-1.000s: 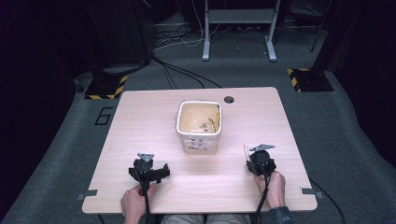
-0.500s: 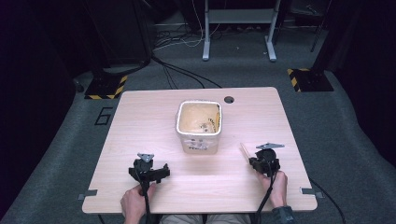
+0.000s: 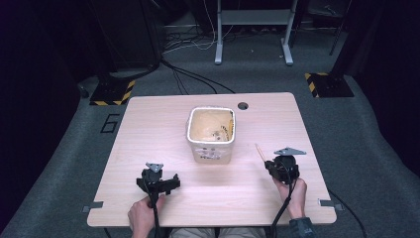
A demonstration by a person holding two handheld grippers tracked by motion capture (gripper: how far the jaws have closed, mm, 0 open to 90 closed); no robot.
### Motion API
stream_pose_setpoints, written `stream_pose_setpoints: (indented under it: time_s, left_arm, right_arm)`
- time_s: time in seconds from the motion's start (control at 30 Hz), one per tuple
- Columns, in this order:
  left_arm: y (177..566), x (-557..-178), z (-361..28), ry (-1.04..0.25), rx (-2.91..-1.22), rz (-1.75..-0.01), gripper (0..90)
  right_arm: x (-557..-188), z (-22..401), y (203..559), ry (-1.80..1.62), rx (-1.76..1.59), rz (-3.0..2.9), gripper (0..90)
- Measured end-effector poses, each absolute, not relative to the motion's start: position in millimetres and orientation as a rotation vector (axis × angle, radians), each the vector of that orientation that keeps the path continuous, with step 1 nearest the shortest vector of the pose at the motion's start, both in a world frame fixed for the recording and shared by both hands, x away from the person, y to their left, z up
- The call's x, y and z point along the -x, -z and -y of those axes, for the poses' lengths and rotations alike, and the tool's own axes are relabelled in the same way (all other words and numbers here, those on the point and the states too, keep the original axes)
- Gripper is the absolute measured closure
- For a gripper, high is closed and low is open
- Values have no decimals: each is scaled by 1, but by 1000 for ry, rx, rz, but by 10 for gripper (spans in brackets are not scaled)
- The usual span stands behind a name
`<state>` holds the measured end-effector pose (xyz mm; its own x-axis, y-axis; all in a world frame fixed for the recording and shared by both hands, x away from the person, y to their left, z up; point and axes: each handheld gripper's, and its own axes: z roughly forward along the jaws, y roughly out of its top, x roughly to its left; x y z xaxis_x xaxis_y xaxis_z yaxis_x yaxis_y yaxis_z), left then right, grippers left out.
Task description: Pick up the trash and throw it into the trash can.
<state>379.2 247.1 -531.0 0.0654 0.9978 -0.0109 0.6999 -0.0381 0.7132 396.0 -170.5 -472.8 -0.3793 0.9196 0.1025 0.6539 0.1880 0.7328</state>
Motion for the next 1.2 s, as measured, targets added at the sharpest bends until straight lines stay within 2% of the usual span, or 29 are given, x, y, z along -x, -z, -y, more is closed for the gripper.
stream_pose_setpoints:
  time_s: [1.2]
  left_arm:
    - [531,-379,-247,-697,-1796,-1689,0]
  right_arm:
    - [-401,155,429,-1072,-1374,-2077,853]
